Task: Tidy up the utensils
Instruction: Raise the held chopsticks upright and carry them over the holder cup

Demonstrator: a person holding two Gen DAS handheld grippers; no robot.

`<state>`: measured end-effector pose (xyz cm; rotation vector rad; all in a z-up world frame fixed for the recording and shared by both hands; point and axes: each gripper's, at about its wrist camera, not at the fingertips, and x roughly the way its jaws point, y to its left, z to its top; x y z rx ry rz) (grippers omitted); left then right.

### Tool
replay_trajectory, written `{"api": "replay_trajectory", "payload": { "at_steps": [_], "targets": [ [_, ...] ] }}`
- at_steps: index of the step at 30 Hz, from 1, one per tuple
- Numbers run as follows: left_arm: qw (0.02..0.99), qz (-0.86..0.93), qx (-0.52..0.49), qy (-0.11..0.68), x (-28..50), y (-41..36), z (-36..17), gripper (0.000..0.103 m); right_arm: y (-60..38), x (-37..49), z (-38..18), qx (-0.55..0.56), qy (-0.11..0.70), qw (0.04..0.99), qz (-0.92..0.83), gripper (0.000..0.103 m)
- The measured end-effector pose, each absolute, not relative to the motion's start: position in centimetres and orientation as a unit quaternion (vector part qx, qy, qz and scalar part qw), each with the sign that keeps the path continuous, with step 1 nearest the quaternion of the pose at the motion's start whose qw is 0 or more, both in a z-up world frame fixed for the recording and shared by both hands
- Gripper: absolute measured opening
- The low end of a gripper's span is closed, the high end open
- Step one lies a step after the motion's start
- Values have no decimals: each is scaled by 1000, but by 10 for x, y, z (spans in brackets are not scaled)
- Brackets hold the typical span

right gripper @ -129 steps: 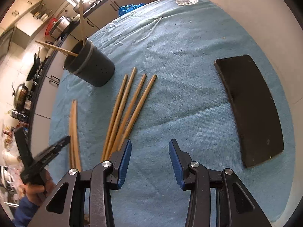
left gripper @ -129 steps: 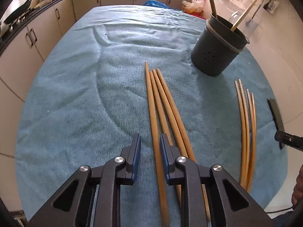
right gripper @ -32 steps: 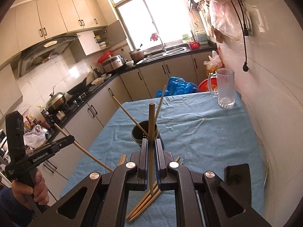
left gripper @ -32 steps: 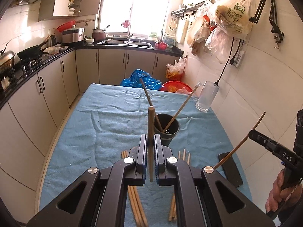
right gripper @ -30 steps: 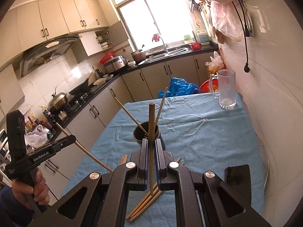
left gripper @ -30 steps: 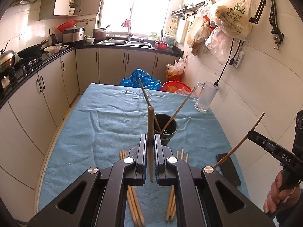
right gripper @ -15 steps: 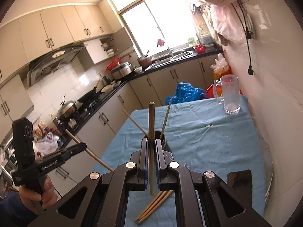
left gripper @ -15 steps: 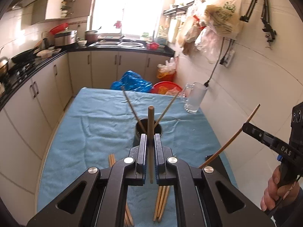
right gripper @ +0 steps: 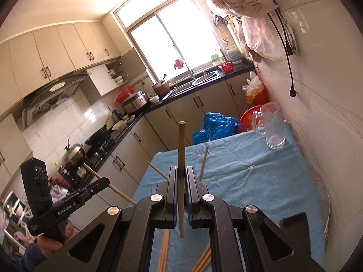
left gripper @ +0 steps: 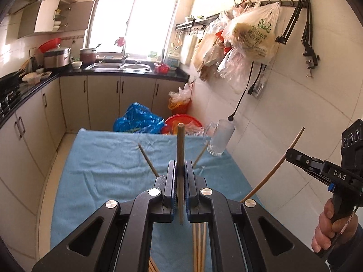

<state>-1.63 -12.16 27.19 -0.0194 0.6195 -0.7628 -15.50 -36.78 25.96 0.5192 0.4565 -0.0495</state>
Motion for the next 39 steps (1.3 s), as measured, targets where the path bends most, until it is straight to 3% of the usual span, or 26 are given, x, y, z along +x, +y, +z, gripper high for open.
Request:
{"api": "replay_trajectory", "payload": {
  "at_steps": [17,39],
  "targets": [
    [872,-398,-23,286,48,-127,271,6,-361,-76,270,269,230,932,-77,7],
    [868,-363,-39,336,70,-148,217,6,-381,-27,205,281,287,912,-80,7]
  ]
}}
